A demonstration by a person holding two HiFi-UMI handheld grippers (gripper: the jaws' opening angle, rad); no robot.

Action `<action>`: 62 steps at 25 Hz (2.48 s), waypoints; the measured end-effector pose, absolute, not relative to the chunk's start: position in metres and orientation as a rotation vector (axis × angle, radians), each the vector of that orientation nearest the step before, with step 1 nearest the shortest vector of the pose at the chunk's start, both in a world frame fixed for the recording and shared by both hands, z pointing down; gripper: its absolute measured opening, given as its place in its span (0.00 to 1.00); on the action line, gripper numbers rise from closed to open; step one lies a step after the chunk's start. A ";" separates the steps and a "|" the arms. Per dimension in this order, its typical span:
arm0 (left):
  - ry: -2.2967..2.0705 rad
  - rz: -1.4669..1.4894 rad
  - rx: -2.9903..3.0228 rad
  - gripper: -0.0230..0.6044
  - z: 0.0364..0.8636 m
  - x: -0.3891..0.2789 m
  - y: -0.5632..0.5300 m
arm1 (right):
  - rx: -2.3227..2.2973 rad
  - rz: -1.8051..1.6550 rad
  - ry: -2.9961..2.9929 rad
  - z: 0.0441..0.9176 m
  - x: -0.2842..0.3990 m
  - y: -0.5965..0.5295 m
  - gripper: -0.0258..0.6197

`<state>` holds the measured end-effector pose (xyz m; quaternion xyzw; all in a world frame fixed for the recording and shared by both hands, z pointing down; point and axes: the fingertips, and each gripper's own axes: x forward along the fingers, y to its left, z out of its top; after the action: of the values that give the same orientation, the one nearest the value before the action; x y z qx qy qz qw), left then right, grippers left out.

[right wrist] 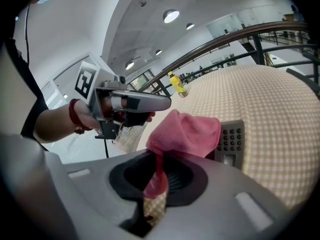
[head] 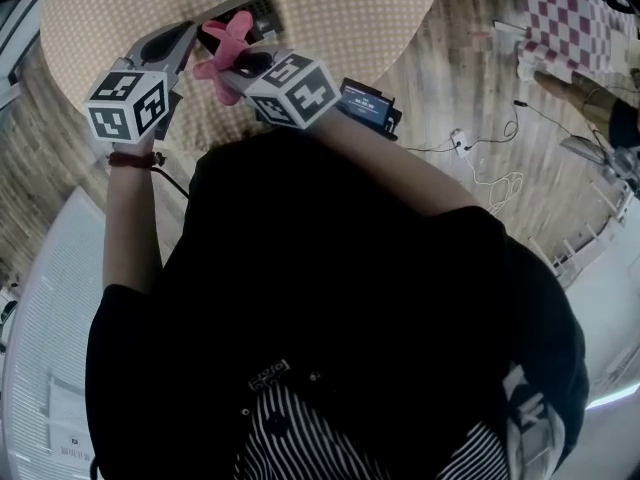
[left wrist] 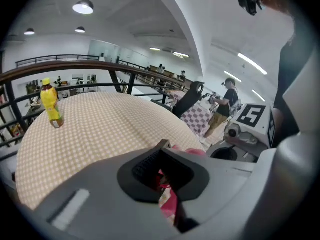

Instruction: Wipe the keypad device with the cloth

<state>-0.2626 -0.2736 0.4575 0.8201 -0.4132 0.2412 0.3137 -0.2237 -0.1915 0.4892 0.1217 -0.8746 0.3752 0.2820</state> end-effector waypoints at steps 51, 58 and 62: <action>-0.906 1.165 2.238 0.04 0.545 -0.226 -0.313 | 0.337 1.035 -2.170 0.585 -0.243 -0.215 0.12; -0.939 1.132 2.236 0.04 0.546 -0.228 -0.312 | 0.339 1.125 -2.063 0.607 -0.227 -0.196 0.12; -0.956 1.153 2.248 0.04 0.545 -0.229 -0.312 | 0.409 1.066 -2.196 0.574 -0.235 -0.221 0.12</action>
<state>-0.2291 -0.3124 0.5448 0.8121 -0.3454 0.4166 0.2181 -0.2354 -0.2210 0.5743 0.1563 -0.8384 0.4070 0.3271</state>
